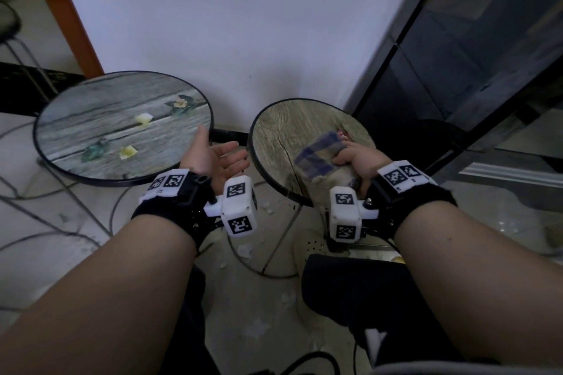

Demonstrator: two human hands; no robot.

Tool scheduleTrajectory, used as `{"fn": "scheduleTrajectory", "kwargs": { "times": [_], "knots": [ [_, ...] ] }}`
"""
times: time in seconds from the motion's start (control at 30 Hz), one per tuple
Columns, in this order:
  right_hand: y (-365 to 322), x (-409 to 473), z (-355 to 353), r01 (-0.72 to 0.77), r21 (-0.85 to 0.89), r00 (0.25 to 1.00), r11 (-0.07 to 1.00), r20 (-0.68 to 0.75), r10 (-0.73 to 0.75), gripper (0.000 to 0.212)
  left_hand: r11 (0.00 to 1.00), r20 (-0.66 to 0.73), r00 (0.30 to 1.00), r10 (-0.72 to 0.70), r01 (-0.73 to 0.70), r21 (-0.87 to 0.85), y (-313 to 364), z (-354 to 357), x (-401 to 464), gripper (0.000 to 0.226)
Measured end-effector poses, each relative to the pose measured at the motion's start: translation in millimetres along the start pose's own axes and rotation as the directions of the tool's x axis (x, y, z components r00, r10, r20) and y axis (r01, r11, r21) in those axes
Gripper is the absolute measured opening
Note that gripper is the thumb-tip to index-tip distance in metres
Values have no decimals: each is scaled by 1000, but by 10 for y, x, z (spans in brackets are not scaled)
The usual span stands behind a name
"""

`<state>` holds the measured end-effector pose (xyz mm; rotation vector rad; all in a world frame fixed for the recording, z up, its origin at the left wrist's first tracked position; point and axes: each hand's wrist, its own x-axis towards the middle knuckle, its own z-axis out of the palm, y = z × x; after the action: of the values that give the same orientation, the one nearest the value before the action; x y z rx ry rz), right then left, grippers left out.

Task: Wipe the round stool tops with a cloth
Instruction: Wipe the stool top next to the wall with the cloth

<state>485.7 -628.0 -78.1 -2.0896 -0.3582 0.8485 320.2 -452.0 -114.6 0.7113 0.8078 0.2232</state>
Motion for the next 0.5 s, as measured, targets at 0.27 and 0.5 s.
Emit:
{"fn": "scheduleTrajectory", "kwargs": {
  "times": [0.27,0.5],
  "knots": [
    [60,164,147,-4,-271,985,963,-169,-44,23,1000,12,1000,10,-10,8,10,-4,25,77],
    [-3,23,235,77,-573,932,816,-249,-263,23,1000,-6,1000,10,-10,21,-7,-20,28,77]
  ]
}}
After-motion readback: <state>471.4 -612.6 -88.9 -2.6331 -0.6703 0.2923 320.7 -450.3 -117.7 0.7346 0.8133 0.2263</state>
